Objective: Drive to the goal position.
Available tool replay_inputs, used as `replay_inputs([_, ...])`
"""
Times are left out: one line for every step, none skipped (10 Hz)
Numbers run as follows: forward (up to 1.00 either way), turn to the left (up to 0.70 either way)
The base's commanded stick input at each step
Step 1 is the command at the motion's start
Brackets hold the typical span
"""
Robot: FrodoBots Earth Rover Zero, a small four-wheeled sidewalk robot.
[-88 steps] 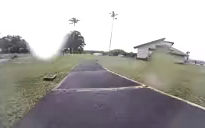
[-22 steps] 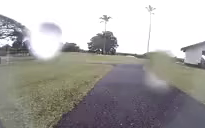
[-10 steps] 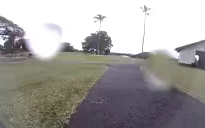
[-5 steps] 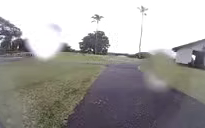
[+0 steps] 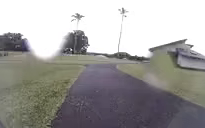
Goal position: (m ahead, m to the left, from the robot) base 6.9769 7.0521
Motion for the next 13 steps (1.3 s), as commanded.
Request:
replay_inputs([0.85,-0.34])
replay_inputs([0.85,-0.33])
replay_inputs([0.85,-0.19])
replay_inputs([0.85,0.0])
replay_inputs([0.85,0.0])
replay_inputs([0.85,0.0])
replay_inputs([0.85,0.0])
replay_inputs([0.85,0.0])
replay_inputs([0.85,0.0])
replay_inputs([0.85,0.0])
replay_inputs([0.85,0.0])
replay_inputs([0.85,0.0])
replay_inputs([0.85,0.0])
